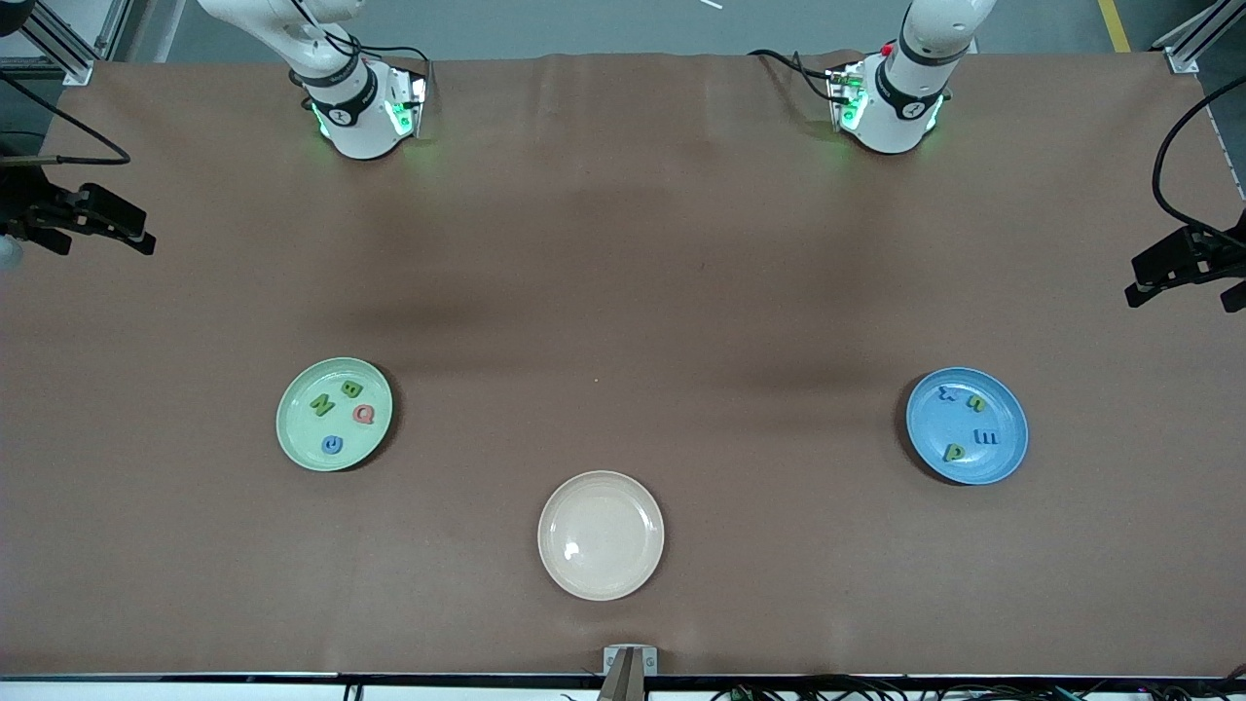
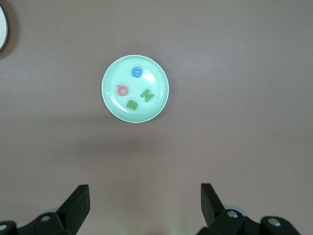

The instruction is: Sort upper and lower case letters into plates

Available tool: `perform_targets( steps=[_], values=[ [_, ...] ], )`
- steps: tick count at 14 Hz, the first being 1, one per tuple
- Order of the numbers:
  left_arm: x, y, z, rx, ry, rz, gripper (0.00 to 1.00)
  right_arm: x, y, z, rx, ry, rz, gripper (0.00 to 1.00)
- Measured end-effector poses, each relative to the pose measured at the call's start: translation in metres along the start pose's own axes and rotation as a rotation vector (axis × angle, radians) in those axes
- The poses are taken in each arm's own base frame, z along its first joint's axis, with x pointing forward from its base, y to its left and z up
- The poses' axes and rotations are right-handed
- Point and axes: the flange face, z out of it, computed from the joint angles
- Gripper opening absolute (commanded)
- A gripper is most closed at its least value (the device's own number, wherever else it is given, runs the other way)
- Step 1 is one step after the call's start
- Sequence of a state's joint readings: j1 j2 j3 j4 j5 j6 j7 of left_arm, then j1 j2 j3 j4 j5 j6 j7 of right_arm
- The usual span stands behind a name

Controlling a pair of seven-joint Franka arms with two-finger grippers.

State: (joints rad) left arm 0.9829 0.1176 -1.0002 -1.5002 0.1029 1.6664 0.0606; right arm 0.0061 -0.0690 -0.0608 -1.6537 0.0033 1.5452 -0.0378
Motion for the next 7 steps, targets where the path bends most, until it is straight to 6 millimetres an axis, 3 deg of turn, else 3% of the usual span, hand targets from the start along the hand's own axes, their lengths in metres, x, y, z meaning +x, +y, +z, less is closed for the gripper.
perform_targets(
  steps=[2,7],
  values=[
    [0.002,0.0,0.006,0.008,-0.011,0.0,1.0,0.0,0.0,0.0,0.0,0.0,0.0,1.0],
    [0.012,0.025,0.02,0.049,-0.034,0.027,1.0,0.0,0.0,0.0,0.0,0.0,0.0,1.0]
  ],
)
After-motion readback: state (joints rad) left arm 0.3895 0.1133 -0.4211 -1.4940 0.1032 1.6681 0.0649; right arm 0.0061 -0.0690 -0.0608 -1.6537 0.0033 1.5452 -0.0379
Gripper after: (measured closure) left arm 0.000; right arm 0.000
